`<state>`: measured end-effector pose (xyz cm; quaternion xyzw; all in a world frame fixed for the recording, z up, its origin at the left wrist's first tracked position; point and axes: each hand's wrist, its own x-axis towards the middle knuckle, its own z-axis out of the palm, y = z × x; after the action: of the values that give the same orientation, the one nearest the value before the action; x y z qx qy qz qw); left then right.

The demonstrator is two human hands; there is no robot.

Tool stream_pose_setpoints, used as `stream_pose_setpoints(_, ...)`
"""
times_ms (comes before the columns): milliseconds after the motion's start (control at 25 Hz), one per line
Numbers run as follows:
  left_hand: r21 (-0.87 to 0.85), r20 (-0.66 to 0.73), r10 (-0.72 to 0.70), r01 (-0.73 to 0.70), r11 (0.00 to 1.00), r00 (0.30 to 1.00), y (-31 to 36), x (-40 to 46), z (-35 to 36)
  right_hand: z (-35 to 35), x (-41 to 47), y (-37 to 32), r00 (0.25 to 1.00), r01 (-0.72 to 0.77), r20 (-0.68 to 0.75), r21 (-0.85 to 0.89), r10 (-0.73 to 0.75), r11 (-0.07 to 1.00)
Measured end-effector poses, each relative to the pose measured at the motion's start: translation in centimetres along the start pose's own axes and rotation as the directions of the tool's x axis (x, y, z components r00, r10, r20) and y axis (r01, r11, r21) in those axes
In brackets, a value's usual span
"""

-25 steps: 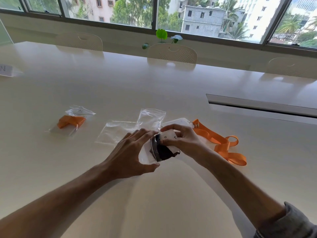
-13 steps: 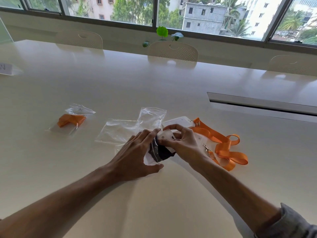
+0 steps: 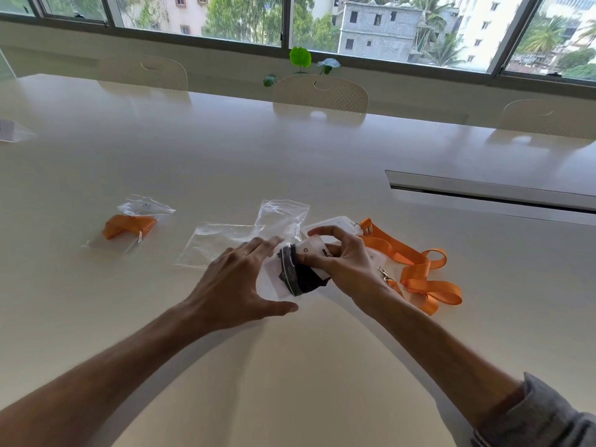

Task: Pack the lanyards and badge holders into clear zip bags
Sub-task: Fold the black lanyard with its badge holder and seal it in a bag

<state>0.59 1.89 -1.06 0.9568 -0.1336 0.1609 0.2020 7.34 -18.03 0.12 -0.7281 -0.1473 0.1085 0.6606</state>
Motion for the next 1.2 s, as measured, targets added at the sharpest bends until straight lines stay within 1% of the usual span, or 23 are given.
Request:
stream_pose_setpoints(120, -0.110, 0.000, 0.045, -0.044, 0.993, 0.999, 0.4, 0.0, 0.5, 0.5, -0.2, 0.2, 0.999, 0.032, 0.004, 0.014, -0.033, 0.999)
stream_pose_setpoints(200, -0.157, -0.010, 0.064, -0.064, 0.985, 0.998, 0.7, -0.1, 0.6, 0.8, -0.3, 0.4, 0.997, 0.078, 0.004, -0.023, -0.078, 0.997)
stream_pose_setpoints(320, -0.167, -0.017, 0.086, -0.088, 0.982, 0.996, 0.9, -0.1, 0.6, 1.2, -0.4, 0.8, 0.990, 0.141, 0.023, -0.090, -0.140, 0.986)
stream_pose_setpoints(440, -0.163, -0.036, 0.085, -0.090, 0.983, 0.996, 1.0, 0.0, 0.7, 1.4, -0.4, 0.8, 0.991, 0.131, 0.039, -0.124, -0.127, 0.984)
stream_pose_setpoints(480, -0.168, -0.043, 0.077, -0.083, 0.982, 0.996, 1.0, 0.0, 0.7, 1.1, -0.4, 0.5, 0.988, 0.145, 0.071, -0.160, -0.135, 0.976)
stream_pose_setpoints(520, -0.175, -0.049, 0.070, -0.078, 0.981, 0.996, 0.9, 0.1, 0.7, 0.6, -0.3, 0.0, 0.981, 0.182, 0.107, -0.234, -0.161, 0.955)
stream_pose_setpoints(600, -0.190, -0.062, 0.066, -0.077, 0.979, 0.996, 0.8, 0.2, 0.6, -0.6, -0.1, -1.2, 0.968, 0.247, 0.151, -0.432, -0.201, 0.867)
stream_pose_setpoints(640, -0.197, -0.068, 0.065, -0.077, 0.977, 0.996, 0.7, 0.2, 0.6, -1.1, 0.1, -1.7, 0.966, 0.256, 0.161, -0.487, -0.202, 0.835)
stream_pose_setpoints(680, -0.203, -0.072, 0.064, -0.077, 0.976, 0.995, 0.7, 0.2, 0.6, -1.6, 0.3, -2.1, 0.965, 0.256, 0.181, -0.499, -0.189, 0.828)
stream_pose_setpoints(760, -0.223, -0.074, 0.067, -0.081, 0.971, 0.995, 0.8, 0.2, 0.6, -2.2, 0.4, -2.7, 0.964, 0.221, 0.240, -0.479, -0.115, 0.850)
stream_pose_setpoints(840, -0.267, -0.069, 0.063, -0.080, 0.960, 0.996, 1.0, 0.1, 0.6, -2.2, 0.4, -3.1, 0.963, 0.171, 0.260, -0.405, -0.066, 0.898)
stream_pose_setpoints(920, -0.294, -0.079, 0.056, -0.077, 0.953, 0.995, 1.2, 0.1, 0.5, -1.9, 0.3, -3.2, 0.968, 0.138, 0.242, -0.291, -0.067, 0.947)
stream_pose_setpoints(1040, -0.301, -0.097, 0.043, -0.070, 0.951, 0.994, 1.1, 0.1, 0.3, -0.9, 0.0, -3.0, 0.977, 0.060, 0.212, -0.185, -0.020, 0.981)
stream_pose_setpoints(1120, -0.280, -0.104, 0.046, -0.074, 0.957, 0.993, 0.8, 0.2, 0.2, -0.4, -0.1, -2.8, 0.982, 0.015, 0.191, -0.137, 0.011, 0.990)
stream_pose_setpoints(1200, -0.244, -0.097, 0.050, -0.072, 0.967, 0.994, 0.7, 0.3, 0.2, -0.3, -0.1, -2.9, 0.986, 0.005, 0.167, -0.136, 0.018, 0.991)
